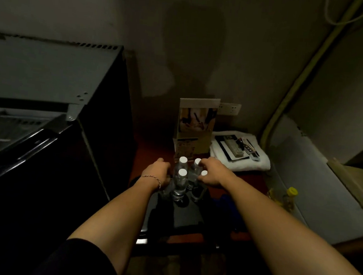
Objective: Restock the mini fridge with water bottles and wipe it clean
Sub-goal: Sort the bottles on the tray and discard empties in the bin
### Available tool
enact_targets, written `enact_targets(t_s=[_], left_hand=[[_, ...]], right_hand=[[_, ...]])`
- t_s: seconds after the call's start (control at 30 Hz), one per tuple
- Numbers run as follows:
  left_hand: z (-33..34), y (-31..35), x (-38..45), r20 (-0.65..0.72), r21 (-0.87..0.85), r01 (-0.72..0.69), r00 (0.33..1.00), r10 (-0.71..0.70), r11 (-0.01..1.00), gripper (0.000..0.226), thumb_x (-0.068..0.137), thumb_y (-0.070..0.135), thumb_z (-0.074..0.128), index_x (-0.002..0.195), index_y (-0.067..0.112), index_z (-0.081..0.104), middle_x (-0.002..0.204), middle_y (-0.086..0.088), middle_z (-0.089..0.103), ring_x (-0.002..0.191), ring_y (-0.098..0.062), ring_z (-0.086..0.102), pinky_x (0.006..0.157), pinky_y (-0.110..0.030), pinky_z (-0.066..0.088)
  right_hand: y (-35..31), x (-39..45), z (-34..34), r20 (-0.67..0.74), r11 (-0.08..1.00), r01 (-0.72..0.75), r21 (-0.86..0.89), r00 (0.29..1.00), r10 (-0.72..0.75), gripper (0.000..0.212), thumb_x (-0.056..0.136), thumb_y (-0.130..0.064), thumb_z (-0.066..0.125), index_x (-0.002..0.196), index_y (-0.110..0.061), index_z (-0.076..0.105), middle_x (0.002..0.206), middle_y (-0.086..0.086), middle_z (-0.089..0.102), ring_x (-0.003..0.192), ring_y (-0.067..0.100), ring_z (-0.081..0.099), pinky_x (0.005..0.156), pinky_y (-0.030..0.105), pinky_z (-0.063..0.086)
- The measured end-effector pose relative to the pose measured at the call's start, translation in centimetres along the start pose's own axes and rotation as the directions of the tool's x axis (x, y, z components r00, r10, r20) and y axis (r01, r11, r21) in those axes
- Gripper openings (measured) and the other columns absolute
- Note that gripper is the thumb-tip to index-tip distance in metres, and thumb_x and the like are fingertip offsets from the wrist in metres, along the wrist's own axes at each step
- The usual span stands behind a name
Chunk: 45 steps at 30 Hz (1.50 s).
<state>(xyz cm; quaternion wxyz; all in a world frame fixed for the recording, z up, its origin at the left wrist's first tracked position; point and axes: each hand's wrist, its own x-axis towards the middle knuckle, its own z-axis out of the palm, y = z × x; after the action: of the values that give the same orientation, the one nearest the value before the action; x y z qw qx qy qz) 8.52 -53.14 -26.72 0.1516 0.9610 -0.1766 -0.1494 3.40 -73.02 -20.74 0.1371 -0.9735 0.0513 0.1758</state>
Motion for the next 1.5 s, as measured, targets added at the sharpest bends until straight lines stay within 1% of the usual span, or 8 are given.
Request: enact_targets(t_s=[0.27, 0.43, 0.6, 0.77, 0.93, 1.1, 1.33, 1.5], left_hand=[[-2.0, -0.3, -11.4, -0.187, -0.042, 0.077, 0.979, -0.084, 0.996, 0.021, 0.087, 0.030, 0.063, 0.105, 0.020, 0.063, 0.114, -0.003, 0.049, 0.102, -0.029, 0.058, 0.089, -0.043, 0.052], [-0.7, -1.3, -22.1, -0.214, -0.101, 0.177, 0.957, -0.195, 0.979, 0.026, 0.085, 0.030, 0.067, 0.109, 0.022, 0.064, 0.117, -0.002, 0.050, 0.106, -0.026, 0.057, 0.092, -0.043, 0.052], [2.6, -4.0, -33.2, -0.262, -0.105, 0.289, 0.915, -0.307, 0.952, 0.024, 0.084, 0.029, 0.066, 0.107, 0.023, 0.061, 0.117, -0.002, 0.051, 0.104, -0.026, 0.057, 0.089, -0.043, 0.053], [3.8, -9.0, -43.4, -0.218, -0.131, 0.401, 0.881, -0.421, 0.907, 0.016, 0.083, 0.027, 0.067, 0.097, 0.026, 0.059, 0.109, -0.002, 0.049, 0.093, -0.024, 0.057, 0.080, -0.040, 0.053], [3.9, -16.2, -51.8, -0.137, -0.158, 0.461, 0.865, -0.482, 0.873, 0.018, 0.082, 0.025, 0.064, 0.099, 0.020, 0.060, 0.107, -0.007, 0.060, 0.096, -0.028, 0.061, 0.082, -0.040, 0.055], [2.9, -25.1, -60.8, -0.209, -0.251, 0.520, 0.795, -0.570, 0.817, 0.010, 0.081, 0.020, 0.064, 0.091, 0.017, 0.065, 0.105, -0.009, 0.063, 0.094, -0.028, 0.061, 0.076, -0.034, 0.054], [-0.5, -40.4, -72.2, -0.306, -0.336, 0.612, 0.648, -0.697, 0.716, 0.007, 0.084, 0.025, 0.063, 0.090, 0.021, 0.064, 0.111, -0.006, 0.055, 0.102, -0.026, 0.057, 0.087, -0.037, 0.052], [-2.0, -49.4, -76.5, -0.315, -0.391, 0.644, 0.578, -0.753, 0.658, 0.015, 0.086, 0.025, 0.062, 0.097, 0.015, 0.067, 0.112, -0.007, 0.059, 0.102, -0.026, 0.057, 0.081, -0.032, 0.047]], right_hand=[[-4.7, -8.2, 1.1, -0.058, 0.985, 0.162, -0.062, 0.985, -0.165, 0.053, 0.087, -0.032, 0.070, 0.134, -0.017, 0.052, 0.132, 0.007, 0.050, 0.121, 0.030, 0.054, 0.099, 0.042, 0.049], [-9.4, -14.7, 4.7, 0.009, 0.949, 0.295, -0.113, 0.955, -0.295, 0.054, 0.088, -0.034, 0.070, 0.135, -0.017, 0.051, 0.133, 0.010, 0.049, 0.121, 0.028, 0.052, 0.101, 0.042, 0.047], [-15.1, -21.8, 10.8, 0.085, 0.866, 0.481, -0.139, 0.877, -0.473, 0.048, 0.086, -0.041, 0.070, 0.127, -0.024, 0.055, 0.119, 0.003, 0.049, 0.110, 0.025, 0.055, 0.088, 0.037, 0.050], [-23.4, -27.4, 15.8, 0.105, 0.761, 0.617, -0.200, 0.786, -0.609, 0.049, 0.087, -0.033, 0.070, 0.132, -0.025, 0.052, 0.128, 0.001, 0.048, 0.112, 0.022, 0.055, 0.090, 0.035, 0.052], [-34.1, -31.5, 19.1, 0.180, 0.667, 0.692, -0.278, 0.719, -0.671, 0.047, 0.086, -0.031, 0.072, 0.129, -0.024, 0.056, 0.126, 0.001, 0.053, 0.107, 0.022, 0.058, 0.085, 0.033, 0.053], [-45.7, -34.7, 24.3, 0.455, 0.556, 0.759, -0.339, 0.650, -0.609, 0.048, 0.085, -0.033, 0.070, 0.129, -0.018, 0.057, 0.126, 0.009, 0.058, 0.108, 0.027, 0.059, 0.083, 0.034, 0.052], [-63.5, -37.9, 29.8, 0.438, 0.464, 0.822, -0.330, 0.569, -0.696, 0.063, 0.088, -0.036, 0.068, 0.146, -0.021, 0.045, 0.142, 0.007, 0.050, 0.125, 0.027, 0.051, 0.094, 0.034, 0.047], [-72.9, -36.9, 33.4, 0.475, 0.436, 0.841, -0.320, 0.540, -0.695, 0.062, 0.087, -0.035, 0.069, 0.144, -0.023, 0.046, 0.138, 0.006, 0.052, 0.117, 0.025, 0.056, 0.091, 0.034, 0.051]])
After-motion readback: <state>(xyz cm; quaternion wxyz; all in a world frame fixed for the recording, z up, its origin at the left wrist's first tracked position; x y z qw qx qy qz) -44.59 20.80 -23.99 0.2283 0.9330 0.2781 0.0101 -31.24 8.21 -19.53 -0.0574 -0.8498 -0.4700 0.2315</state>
